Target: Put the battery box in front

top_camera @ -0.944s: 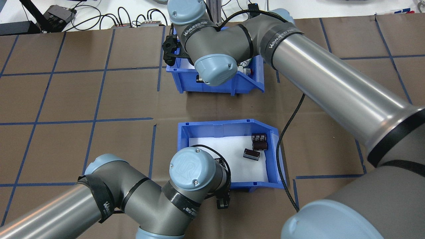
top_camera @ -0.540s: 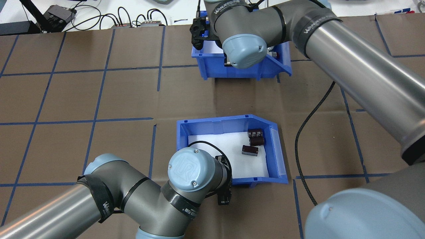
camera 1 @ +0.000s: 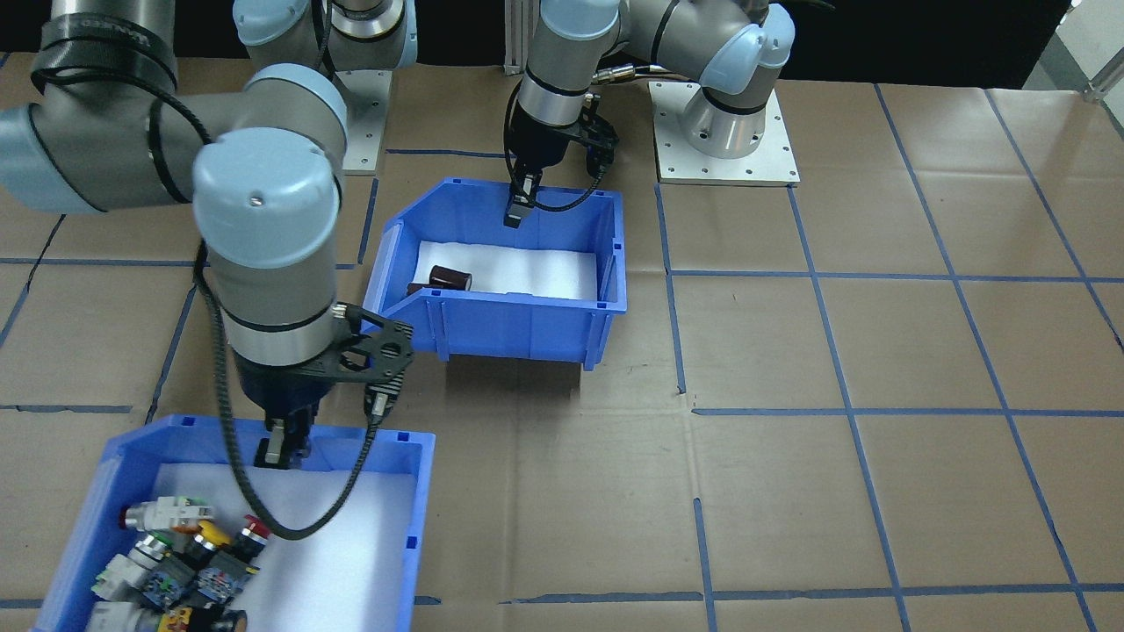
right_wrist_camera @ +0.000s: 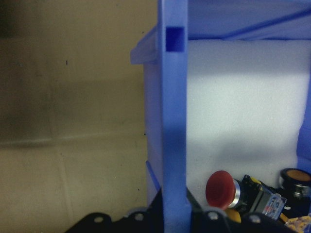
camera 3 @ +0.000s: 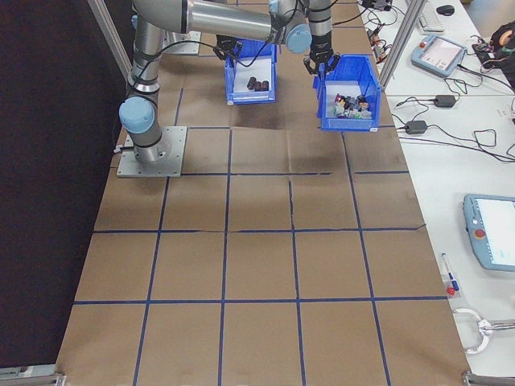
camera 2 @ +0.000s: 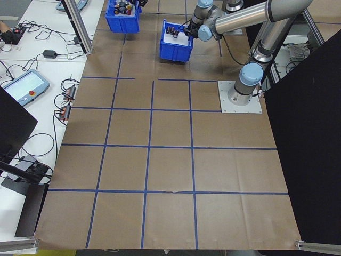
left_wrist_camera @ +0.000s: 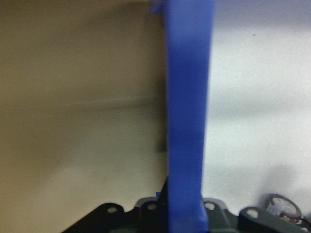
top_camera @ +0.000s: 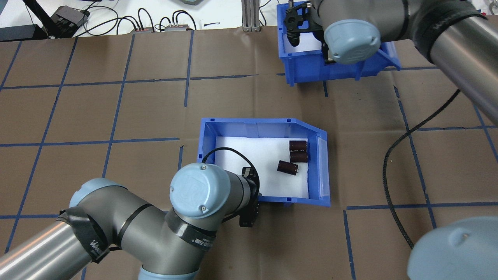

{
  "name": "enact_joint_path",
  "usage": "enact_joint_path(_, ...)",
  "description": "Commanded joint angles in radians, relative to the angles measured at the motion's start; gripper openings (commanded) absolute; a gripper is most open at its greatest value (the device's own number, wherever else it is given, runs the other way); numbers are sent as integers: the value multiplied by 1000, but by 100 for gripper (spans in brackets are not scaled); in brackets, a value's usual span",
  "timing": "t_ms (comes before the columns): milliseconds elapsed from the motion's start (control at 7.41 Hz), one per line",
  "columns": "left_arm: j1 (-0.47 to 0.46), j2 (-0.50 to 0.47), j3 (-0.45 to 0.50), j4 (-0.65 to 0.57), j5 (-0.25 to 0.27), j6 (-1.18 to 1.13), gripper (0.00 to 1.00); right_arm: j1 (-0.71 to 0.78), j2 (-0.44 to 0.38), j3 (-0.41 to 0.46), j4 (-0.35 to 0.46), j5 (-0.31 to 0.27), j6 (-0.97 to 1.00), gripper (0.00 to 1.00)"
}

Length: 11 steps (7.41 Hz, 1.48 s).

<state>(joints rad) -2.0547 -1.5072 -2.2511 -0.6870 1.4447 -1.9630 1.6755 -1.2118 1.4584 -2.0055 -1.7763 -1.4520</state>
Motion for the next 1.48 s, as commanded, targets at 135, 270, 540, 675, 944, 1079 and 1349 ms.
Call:
enact_joint_path(135,262,99,-1,-140,-15,357,0,-161,-188,231,-38,78,-148,0)
enact_joint_path(270,348,105,1,-158,-48,445,0,-212,-248,322,-64,102,-195,0)
enact_joint_path(540,500,81,25,-175,-63,617,0,-279,-363,486,-152,112,-293,0)
enact_joint_path(675,539,59,63,-195,-76,663,0,-325,-402,535,-159,126,-353,0)
enact_joint_path(944,539,-70,201,-218,-102,667,0,-403,-469,598,-159,152,-456,0)
enact_joint_path(1079,512,-150,262,-218,-109,649,0,-424,-479,620,-159,175,-462,0)
enact_joint_path(1349,464,-243,358,-215,-119,592,0,-425,-480,620,-159,175,-462,0)
